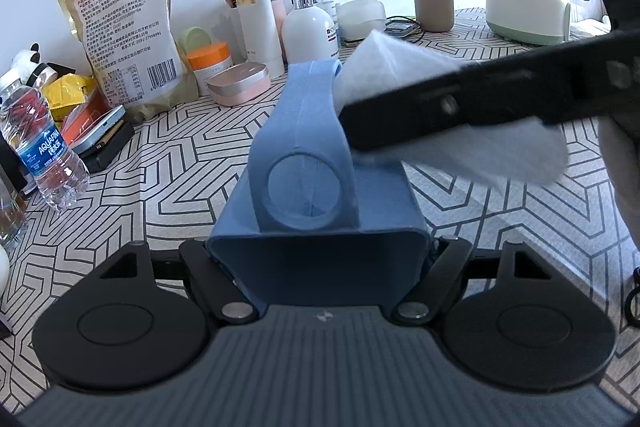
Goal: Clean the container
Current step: 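Hold the container with the left tool while the right tool wipes its side again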
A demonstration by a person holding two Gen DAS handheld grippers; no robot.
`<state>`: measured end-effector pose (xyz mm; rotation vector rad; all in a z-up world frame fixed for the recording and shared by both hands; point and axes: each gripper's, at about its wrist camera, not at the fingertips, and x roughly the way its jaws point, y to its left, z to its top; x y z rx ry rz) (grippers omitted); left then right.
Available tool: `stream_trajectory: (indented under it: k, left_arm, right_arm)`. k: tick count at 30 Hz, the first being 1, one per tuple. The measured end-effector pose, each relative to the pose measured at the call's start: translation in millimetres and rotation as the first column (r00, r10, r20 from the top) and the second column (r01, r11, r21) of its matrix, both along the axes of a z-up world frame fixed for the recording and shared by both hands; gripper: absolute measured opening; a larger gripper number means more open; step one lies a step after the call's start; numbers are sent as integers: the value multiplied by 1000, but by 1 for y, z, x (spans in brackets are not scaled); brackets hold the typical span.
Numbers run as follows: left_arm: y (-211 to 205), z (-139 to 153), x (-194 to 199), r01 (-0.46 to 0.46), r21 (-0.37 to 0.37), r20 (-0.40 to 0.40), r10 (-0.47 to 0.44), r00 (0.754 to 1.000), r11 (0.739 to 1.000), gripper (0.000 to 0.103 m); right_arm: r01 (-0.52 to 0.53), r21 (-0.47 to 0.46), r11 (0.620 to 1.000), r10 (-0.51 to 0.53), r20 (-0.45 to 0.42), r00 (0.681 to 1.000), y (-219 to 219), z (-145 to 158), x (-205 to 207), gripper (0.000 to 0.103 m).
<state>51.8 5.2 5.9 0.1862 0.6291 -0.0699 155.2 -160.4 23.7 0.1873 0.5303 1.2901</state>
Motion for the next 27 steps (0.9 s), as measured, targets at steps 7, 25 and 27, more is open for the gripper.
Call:
stream_trajectory:
  k: [7,25,27]
  left_arm:
    - [1,0,0,0,-4,-1,0,1000,1000,76]
    - [2,0,-2,2,-9,-3,-2,1000,1000,77]
    - [2,0,-2,2,-12,-5,-2,1000,1000,77]
  right_arm:
    - [92,-34,995,-90,36,995,-1,1,7,10]
    - [85,-42,996,-83,40,996,11,2,10,10]
    - [56,-35,998,-55,48,997,12,1,5,10]
